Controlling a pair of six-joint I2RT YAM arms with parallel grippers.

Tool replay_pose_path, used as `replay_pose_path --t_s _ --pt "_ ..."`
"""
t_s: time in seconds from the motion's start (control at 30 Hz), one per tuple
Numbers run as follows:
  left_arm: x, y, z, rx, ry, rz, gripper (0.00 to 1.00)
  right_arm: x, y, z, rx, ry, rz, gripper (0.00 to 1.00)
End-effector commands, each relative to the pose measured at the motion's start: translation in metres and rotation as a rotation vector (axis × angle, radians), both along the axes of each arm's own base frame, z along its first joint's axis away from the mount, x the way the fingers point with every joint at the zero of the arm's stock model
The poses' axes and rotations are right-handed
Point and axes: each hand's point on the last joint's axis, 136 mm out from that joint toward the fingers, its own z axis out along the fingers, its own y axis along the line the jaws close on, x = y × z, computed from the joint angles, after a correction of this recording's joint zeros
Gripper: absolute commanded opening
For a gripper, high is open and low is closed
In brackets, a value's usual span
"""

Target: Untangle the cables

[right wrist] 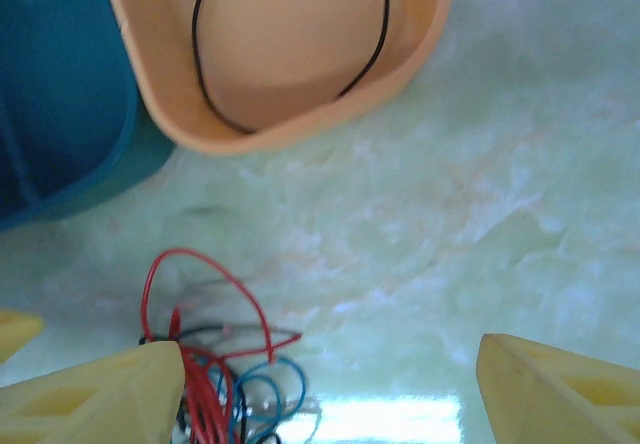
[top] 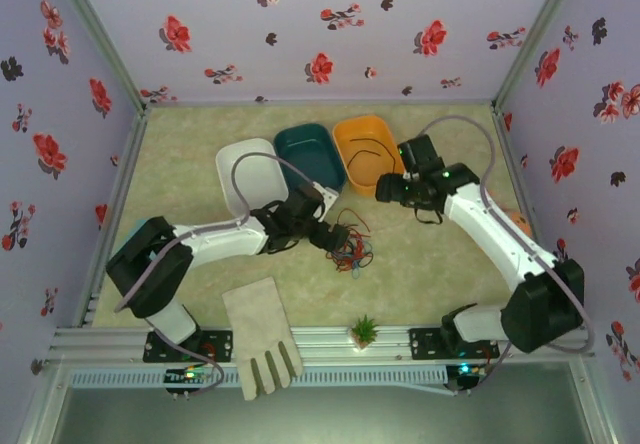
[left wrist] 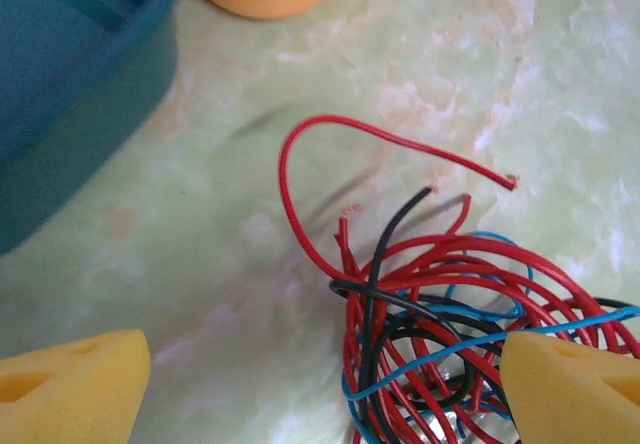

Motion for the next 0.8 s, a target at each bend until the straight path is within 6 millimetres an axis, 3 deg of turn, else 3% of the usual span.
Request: replay_pose_path --t_s 0.0,0.1,0.23,0.37,0.5,0.63,0.77 --pt "-0.007 -0.016 -0.009 -0.021 0.058 -0.07 0.91 -0.019 0.009 -0.013 0.07 0.038 -0.068 0.74" --pt "-0.009 -0.021 -0.017 -0.001 0.08 -0.087 0.92 -0.037 0.005 -0.031 0.07 0.107 -0.126 0.71" --pt "-0.006 -0.022 -0.025 0.029 0.098 -0.07 0.9 -0.061 -0.028 -0.049 -0.059 0.172 -0.213 0.72" --pt "0.001 -0.019 -0.031 0.05 0.119 -0.005 0.76 -0.077 -0.046 -0.062 -0.135 0.216 -0.243 0.65" --pt "0.004 -0.012 -0.039 0.068 0.151 0.058 0.52 -0.085 -0.031 -0.076 -0.047 0.257 -0.215 0.48" --pt "0.008 -0.005 -0.044 0.075 0.183 0.116 0.31 -0.087 -0.006 -0.089 0.095 0.286 -0.193 0.41" --pt "0.012 0.003 -0.05 0.086 0.206 0.169 0.2 -0.092 0.01 -0.098 0.178 0.312 -0.185 0.37"
